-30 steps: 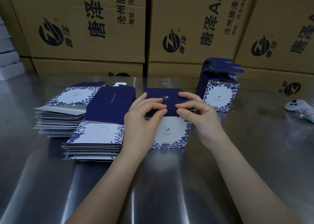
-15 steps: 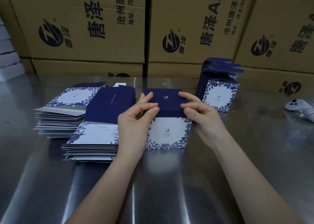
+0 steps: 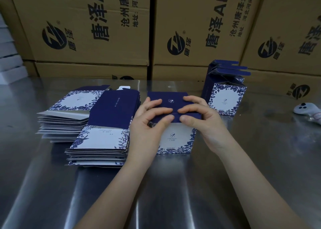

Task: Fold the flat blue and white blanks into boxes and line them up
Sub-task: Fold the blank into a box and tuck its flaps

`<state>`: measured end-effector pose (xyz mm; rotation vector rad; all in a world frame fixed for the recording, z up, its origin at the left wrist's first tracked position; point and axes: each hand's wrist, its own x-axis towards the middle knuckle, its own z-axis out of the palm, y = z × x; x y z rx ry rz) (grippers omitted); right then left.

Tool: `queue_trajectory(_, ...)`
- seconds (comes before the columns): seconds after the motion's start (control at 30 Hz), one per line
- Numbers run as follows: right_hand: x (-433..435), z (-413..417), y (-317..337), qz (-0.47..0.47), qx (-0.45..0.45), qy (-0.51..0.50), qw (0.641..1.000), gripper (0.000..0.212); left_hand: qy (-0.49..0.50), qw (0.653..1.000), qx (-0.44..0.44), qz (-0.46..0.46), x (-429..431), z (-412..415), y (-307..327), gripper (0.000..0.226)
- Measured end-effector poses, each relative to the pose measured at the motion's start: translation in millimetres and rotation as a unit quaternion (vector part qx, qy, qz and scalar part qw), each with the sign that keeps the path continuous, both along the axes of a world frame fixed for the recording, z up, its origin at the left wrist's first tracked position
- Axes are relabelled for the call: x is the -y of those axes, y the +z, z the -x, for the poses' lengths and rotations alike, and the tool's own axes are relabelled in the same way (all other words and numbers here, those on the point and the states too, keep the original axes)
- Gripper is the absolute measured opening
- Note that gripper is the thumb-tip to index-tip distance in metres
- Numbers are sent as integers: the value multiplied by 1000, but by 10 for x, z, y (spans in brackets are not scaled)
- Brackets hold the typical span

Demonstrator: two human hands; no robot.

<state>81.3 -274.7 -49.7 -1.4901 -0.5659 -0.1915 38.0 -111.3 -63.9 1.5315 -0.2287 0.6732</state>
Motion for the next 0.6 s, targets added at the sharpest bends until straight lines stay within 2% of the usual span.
queue_trajectory(0.07,-50,14,-5,10,11,-35,999,16,25,999,-5,-21,41,3,9,26)
queue_trajectory(0.23,-87,13,-1,-3,11,-63,998,13,53,998,-14,-5,115,-1,31,25)
queue_trajectory(0.6,-142,66,-6,14,13,-76,997,11,57,998,-10,-1,141,23,38,25)
